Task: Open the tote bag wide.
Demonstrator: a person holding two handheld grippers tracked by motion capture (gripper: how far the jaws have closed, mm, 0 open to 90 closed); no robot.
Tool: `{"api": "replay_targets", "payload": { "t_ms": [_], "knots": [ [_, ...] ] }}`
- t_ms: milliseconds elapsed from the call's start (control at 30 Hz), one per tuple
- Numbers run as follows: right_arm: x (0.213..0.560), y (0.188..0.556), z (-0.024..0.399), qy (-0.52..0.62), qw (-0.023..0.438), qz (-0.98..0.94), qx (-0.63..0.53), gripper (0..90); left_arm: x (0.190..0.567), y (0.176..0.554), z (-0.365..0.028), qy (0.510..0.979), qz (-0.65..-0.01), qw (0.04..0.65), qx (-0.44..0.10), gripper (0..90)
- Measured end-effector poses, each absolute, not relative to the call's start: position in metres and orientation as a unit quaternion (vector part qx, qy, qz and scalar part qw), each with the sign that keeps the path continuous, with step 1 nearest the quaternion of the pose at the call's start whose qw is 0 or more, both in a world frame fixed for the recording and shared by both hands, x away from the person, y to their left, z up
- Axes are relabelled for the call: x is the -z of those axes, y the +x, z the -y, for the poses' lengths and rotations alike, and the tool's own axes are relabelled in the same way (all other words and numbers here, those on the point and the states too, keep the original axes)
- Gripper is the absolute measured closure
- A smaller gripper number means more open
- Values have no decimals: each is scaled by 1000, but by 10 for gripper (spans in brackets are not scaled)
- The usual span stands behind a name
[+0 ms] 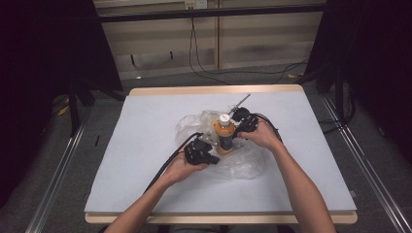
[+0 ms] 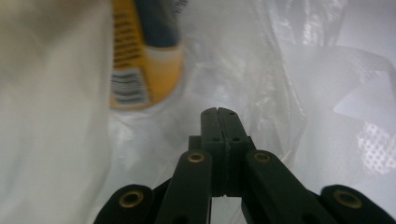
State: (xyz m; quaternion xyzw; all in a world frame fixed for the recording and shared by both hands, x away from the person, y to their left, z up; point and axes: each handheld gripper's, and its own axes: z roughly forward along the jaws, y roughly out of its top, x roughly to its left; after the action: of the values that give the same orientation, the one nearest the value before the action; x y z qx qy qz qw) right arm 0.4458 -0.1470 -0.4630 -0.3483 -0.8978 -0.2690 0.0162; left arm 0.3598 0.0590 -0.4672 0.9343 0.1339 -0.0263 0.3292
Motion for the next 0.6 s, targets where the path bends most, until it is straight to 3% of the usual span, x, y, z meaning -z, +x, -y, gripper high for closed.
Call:
{"api": "replay_targets", "payload": {
  "t_ms": [600],
  "knots": [
    [459, 485, 127, -358, 14, 913, 197, 900, 458, 291, -52, 964, -43, 260, 20, 900]
  ]
}}
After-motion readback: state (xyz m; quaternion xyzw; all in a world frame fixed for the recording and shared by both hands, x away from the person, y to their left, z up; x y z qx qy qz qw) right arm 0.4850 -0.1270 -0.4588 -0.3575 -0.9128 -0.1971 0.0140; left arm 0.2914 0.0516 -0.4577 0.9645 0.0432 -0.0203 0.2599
